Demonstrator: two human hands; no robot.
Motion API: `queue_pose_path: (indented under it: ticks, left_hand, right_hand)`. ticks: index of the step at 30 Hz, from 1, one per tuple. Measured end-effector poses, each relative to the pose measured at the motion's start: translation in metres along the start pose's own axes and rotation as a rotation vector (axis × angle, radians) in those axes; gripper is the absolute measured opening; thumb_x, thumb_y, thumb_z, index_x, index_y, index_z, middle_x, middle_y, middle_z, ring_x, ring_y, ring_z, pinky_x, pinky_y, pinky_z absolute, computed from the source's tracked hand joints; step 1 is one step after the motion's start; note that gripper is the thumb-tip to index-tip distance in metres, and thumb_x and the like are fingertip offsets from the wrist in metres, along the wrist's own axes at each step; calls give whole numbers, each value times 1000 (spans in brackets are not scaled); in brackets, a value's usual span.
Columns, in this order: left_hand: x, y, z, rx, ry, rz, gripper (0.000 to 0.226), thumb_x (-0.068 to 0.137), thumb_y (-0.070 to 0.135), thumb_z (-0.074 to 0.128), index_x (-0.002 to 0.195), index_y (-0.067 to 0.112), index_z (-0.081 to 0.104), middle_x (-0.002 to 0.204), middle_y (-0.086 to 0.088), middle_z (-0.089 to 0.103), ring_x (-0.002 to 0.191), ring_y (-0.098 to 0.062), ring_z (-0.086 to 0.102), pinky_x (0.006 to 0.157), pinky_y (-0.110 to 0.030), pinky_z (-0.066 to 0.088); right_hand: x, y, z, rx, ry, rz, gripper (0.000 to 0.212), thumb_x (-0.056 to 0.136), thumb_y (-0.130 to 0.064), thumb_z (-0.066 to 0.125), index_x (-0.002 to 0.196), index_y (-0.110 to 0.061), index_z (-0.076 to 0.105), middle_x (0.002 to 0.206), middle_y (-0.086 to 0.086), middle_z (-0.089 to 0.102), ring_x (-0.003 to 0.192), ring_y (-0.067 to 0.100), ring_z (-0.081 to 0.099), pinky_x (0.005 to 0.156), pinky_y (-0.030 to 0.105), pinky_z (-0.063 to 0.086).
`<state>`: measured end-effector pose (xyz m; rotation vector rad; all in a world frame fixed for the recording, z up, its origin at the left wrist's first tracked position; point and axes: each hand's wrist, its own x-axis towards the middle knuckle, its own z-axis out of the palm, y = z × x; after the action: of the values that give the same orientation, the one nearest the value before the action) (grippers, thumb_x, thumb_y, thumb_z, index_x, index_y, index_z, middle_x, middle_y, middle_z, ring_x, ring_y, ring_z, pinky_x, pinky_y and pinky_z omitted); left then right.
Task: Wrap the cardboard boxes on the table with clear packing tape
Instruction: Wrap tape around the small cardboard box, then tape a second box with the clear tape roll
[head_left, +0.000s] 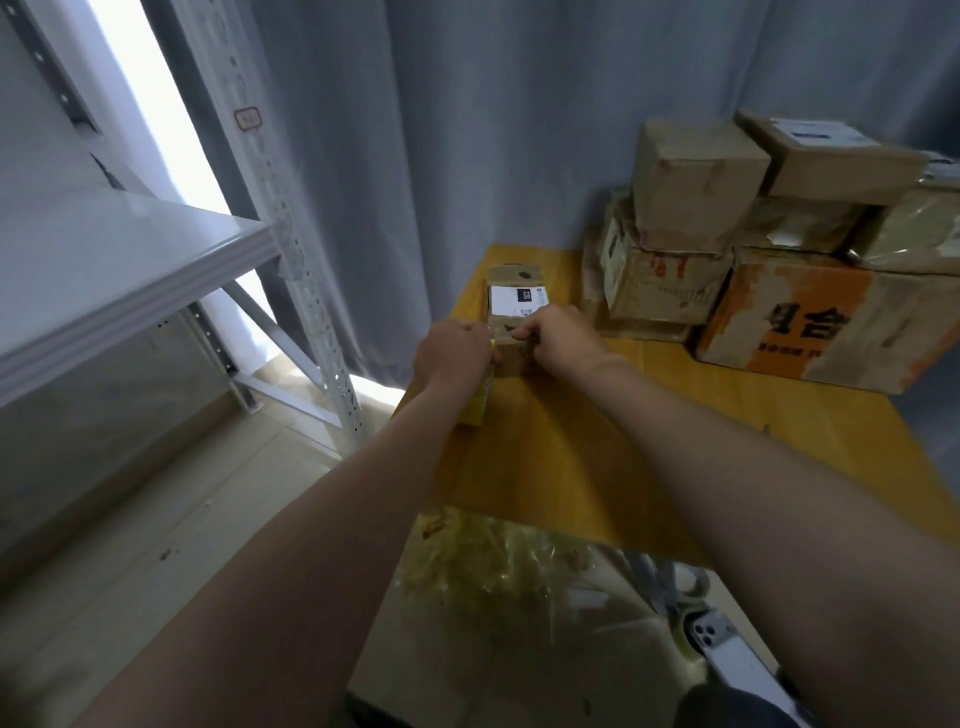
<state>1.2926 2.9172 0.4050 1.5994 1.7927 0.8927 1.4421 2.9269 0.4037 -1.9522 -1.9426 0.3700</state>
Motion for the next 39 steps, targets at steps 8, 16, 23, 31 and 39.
queue_pose_path:
  ticks: [8,16,23,31,39]
  left_hand:
    - [64,25,37,40,-1,81,43,104,22,47,62,21,53,62,6,47,61,-10,44,54,-25,29]
    - [102,28,45,110,-49,220,26,107,15,47,117,1,67,115,-12,68,105,-28,67,70,-31,41]
    - [99,24,51,-46,-3,92,31,95,21,46,83,12,72,94,-11,74,92,-33,67,85,-40,55]
    - [70,30,48,-11,23,93,34,106,20,41,115,5,70,101,-13,63,104,-36,63,80,-33,39]
    - [42,37,70,4,-21,202,34,103,37,43,110,18,71,111,0,60,101,-24,61,88,-38,49]
  right_hand:
    - [89,1,5,-29,16,98,23,86,1,58,77,-19,66,83,2,60,94,29,62,72,31,41]
    - [144,4,8,-37,16,75,35,85,4,49,105,-10,74,103,12,66,85,29,56,73,32,45]
    - [108,11,20,-120,-90,-90,48,105,-18,48,153,-18,42,164,9,34,154,38,20,123,52,26]
    - [17,9,-19,-26,-3,-143,63,105,-7,44,163,-16,24,172,6,18,159,34,10,125,56,22]
    - [-29,5,-109,-79,707,-175,43,92,-25,62,135,-26,63,149,4,45,132,33,36,107,46,37]
